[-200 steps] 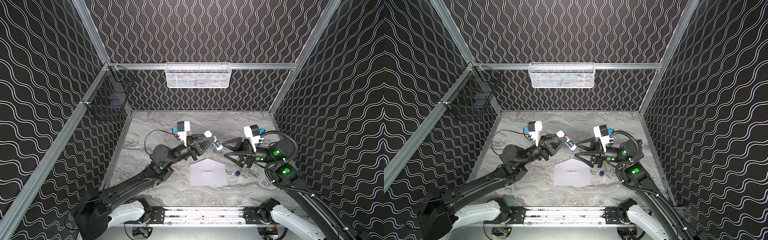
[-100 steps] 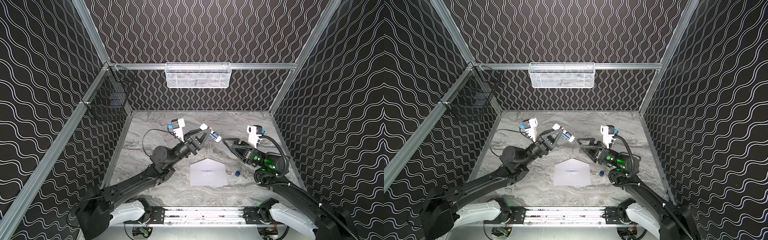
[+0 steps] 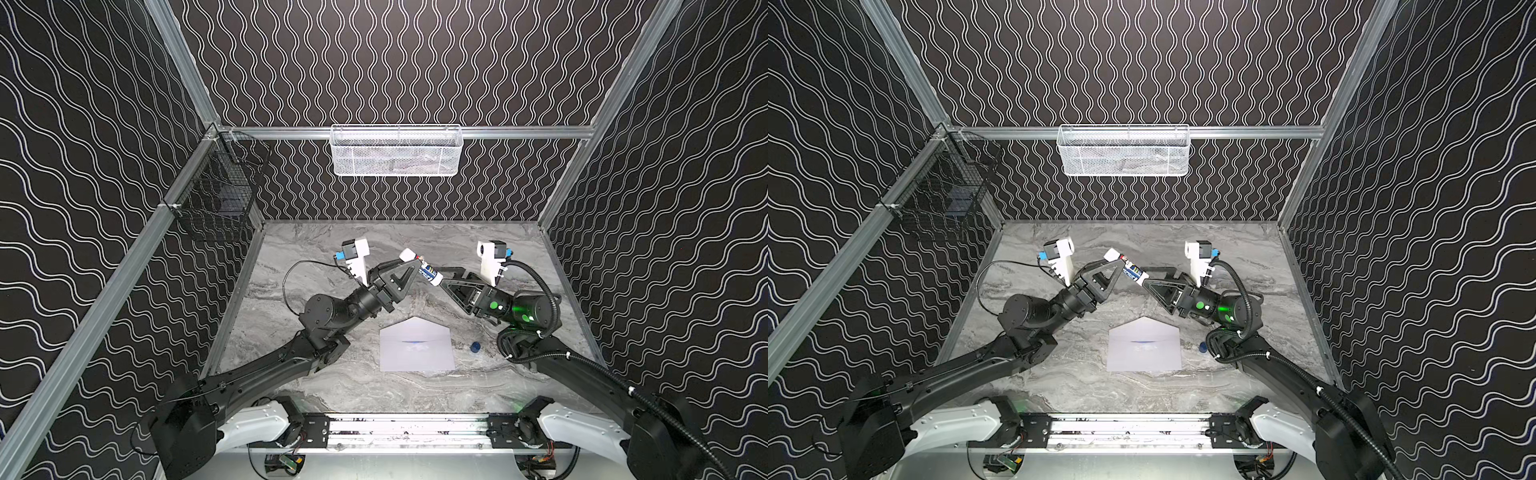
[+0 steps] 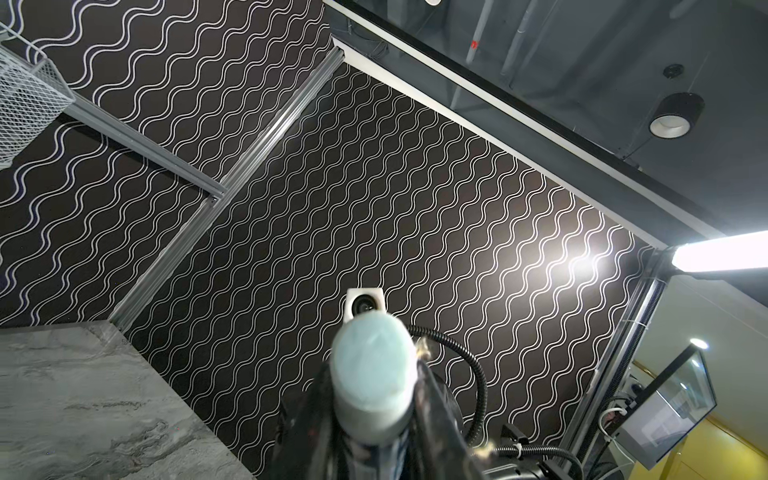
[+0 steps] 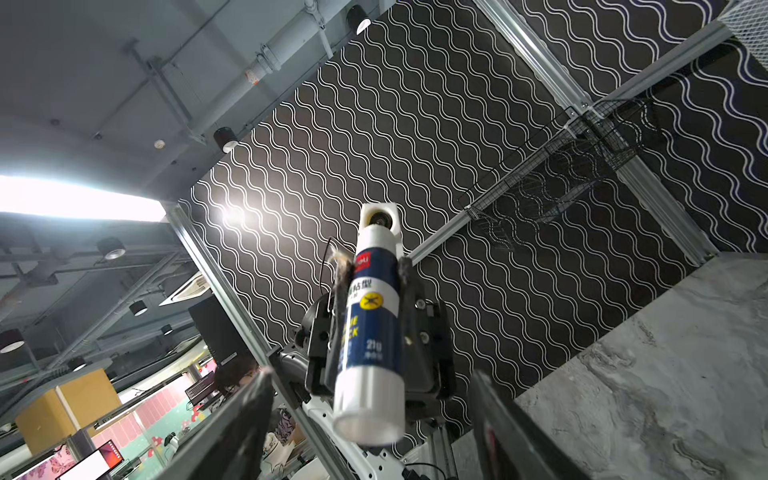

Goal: Place the letter into the envelope and seal it

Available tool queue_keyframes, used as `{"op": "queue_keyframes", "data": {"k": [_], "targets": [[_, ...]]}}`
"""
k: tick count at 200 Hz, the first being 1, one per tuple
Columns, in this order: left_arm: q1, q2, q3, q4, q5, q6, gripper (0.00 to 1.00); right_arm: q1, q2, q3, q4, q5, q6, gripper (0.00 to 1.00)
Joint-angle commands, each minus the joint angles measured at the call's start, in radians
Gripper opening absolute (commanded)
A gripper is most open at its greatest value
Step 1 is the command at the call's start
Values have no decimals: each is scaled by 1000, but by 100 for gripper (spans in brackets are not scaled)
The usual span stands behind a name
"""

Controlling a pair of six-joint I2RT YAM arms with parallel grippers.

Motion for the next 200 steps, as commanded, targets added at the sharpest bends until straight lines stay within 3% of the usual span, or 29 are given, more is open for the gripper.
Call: {"op": "queue_keyframes", "data": {"k": [1,75,94,112,127,151,157,163,176,200], "targets": [[-2,-3,-2,3,-7,32,0,18,22,24,84,3,6,67],[-7,-6,-15,0,-10,45,0,28,62,41,125,18,16,37],[-7,-11,-20,-4,-10,54,0,29,59,40,109,29,16,26],[-7,-14,-28,-9,-7,62,0,28,54,38,89,33,23,6],[-8,-19,-38,-13,-9,73,0,25,37,35,59,33,22,0],[-7,-27,-56,-22,-14,100,4,18,3,24,1,39,19,0],[-7,-28,-64,-20,-19,106,0,18,-4,20,-18,44,21,1],[-7,-26,-74,-13,-29,99,0,18,-6,20,-36,43,26,7],[-7,-24,-89,17,-44,87,0,18,6,14,-19,31,46,29],[-8,-9,-80,28,-31,85,0,18,41,2,69,14,98,42]]}}
